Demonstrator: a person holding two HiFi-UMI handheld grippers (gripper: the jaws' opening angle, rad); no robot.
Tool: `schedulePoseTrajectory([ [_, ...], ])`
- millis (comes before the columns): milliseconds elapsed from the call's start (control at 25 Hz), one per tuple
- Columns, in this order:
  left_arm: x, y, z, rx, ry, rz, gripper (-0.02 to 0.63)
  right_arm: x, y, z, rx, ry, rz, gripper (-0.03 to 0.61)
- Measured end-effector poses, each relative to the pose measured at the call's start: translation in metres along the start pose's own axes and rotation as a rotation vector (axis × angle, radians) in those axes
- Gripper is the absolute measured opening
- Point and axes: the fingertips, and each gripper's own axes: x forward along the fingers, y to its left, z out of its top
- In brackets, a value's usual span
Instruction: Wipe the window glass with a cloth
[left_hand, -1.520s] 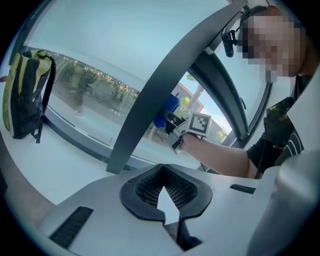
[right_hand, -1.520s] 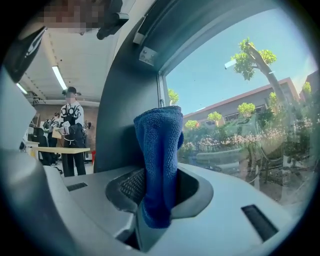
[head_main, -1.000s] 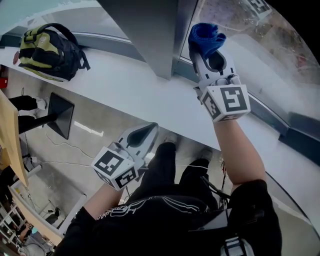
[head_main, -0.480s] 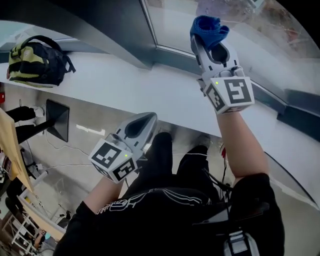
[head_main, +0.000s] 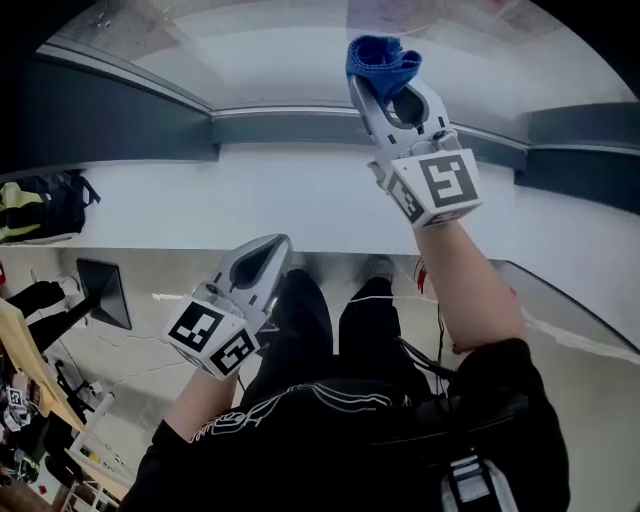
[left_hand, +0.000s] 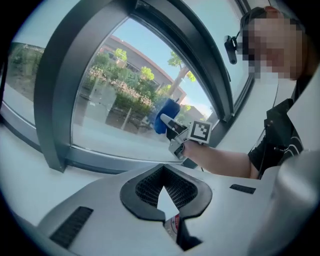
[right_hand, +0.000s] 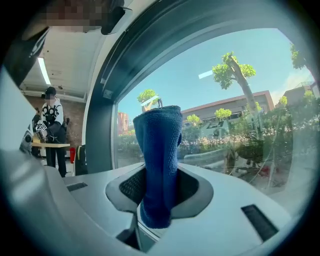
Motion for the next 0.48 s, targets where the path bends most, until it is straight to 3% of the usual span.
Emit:
schedulePoseTrajectory([
  [480, 0.085, -0.087, -0.034, 0.039, 0.071, -0.046, 0.005, -0.131, -0.154, -0.017, 0.016, -0.018, -0.196, 0.094],
])
